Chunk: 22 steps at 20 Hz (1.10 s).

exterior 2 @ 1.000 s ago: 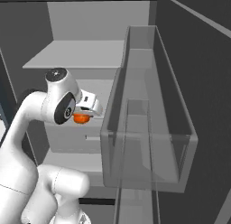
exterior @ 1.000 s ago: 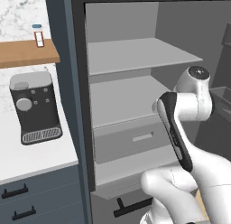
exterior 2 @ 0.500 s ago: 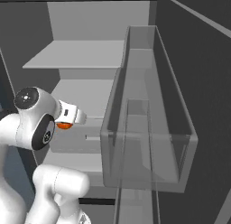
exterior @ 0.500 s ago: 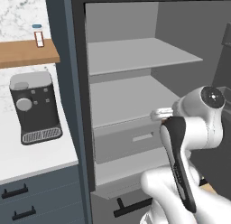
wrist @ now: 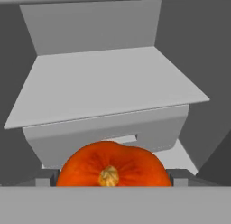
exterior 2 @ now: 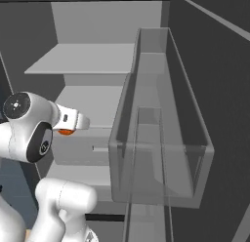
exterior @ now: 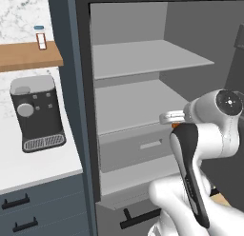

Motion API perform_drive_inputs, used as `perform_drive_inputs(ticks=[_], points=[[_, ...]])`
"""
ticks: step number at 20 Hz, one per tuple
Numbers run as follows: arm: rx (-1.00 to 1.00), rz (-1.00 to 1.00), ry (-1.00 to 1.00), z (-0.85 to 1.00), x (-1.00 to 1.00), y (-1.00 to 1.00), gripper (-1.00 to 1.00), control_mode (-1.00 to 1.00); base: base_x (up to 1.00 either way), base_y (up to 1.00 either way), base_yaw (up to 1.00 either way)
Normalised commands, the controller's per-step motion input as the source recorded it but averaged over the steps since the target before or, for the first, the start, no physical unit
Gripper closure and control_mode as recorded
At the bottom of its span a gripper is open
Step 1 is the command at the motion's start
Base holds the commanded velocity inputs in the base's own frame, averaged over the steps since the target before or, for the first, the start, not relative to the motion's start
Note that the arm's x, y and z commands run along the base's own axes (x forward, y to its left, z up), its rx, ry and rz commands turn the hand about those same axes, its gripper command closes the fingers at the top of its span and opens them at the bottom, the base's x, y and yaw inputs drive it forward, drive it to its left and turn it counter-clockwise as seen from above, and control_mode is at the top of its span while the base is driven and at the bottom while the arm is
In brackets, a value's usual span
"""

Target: Place one squash and one steak in each tupperware on the nearby counter, to pack two identical lunches.

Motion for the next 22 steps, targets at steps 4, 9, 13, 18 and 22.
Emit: perform_drive_inputs(ticks=[4,9,13,18,22], points=[[0.0,0.0,0.0,0.0,0.0,0.0,1.0,-1.0,0.0,0.0,0.0],[0.0,0.0,0.0,-0.03,-0.33,0.0,1.0,-1.0,0.0,0.0,0.0],[0.0,0.0,0.0,0.0,0.0,0.0,1.0,1.0,-0.91,0.11,0.01],[0.0,0.0,0.0,0.0,0.0,0.0,1.0,1.0,-0.83,0.34,0.09],[0.0,0.0,0.0,0.0,0.0,0.0,1.0,1.0,-0.7,0.8,0.12]])
